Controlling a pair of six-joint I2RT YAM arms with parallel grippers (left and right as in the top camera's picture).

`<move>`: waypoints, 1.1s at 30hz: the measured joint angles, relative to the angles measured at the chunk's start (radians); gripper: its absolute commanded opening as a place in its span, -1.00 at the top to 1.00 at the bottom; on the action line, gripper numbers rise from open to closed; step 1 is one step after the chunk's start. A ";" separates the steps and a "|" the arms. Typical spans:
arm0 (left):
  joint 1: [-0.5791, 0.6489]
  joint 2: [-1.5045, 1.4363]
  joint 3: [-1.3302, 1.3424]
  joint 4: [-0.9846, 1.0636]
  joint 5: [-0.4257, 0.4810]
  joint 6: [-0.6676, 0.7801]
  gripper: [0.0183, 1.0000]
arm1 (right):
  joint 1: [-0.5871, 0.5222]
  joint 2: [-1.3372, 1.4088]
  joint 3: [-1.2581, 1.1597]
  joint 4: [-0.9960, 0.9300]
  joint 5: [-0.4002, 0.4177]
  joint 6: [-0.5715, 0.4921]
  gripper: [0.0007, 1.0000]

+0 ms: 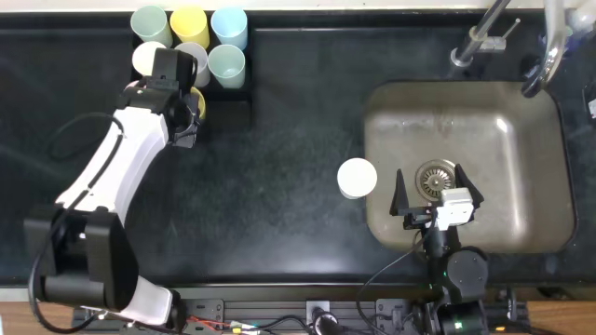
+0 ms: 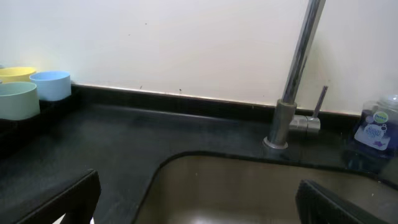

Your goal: Store Cups

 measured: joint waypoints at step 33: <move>-0.013 -0.758 -0.082 0.632 -0.023 1.013 -1.00 | 0.000 0.000 0.000 0.000 0.000 0.000 -1.00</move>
